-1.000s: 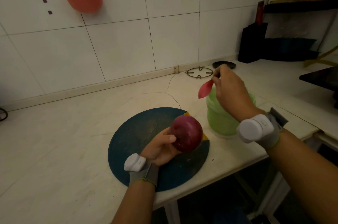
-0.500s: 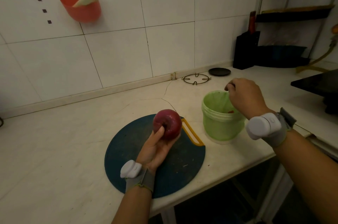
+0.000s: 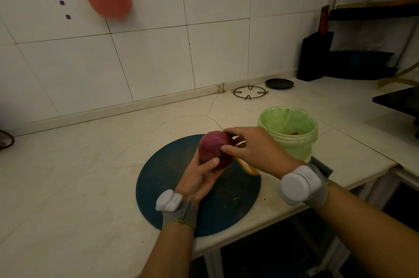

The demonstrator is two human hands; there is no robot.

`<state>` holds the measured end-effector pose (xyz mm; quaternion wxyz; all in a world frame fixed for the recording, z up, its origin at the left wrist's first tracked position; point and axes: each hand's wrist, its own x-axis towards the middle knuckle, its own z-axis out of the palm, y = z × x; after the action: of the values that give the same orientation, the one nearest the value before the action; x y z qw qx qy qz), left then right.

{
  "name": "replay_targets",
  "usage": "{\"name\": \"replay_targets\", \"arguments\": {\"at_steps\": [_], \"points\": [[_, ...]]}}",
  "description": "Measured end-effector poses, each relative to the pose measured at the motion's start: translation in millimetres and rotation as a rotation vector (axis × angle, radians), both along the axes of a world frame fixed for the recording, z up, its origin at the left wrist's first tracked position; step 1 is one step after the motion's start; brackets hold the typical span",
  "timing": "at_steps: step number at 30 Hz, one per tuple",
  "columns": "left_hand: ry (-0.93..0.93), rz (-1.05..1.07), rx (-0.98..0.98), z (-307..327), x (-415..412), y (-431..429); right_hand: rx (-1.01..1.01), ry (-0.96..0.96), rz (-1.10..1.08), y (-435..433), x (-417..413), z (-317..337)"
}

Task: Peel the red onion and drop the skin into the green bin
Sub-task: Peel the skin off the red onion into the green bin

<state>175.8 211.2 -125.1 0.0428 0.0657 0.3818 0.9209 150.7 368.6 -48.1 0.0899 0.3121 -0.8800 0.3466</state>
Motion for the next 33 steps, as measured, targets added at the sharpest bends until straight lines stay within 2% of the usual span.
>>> {"name": "replay_targets", "arguments": {"at_steps": [13, 23, 28, 33], "points": [[0.010, -0.033, -0.088, -2.3, -2.3, 0.2, 0.028, 0.071, 0.015, 5.8, -4.3, -4.1], [0.005, -0.033, -0.072, -1.3, -0.8, 0.4, -0.087, 0.001, 0.040, 9.7, 0.2, -6.0], [0.010, -0.038, -0.060, 0.5, 0.9, 1.1, -0.165, -0.100, 0.008, 8.3, -3.2, -9.7], [-0.003, -0.059, -0.084, 1.9, 0.3, 1.6, -0.151, -0.135, 0.043, 15.3, -7.4, -7.0]]}}
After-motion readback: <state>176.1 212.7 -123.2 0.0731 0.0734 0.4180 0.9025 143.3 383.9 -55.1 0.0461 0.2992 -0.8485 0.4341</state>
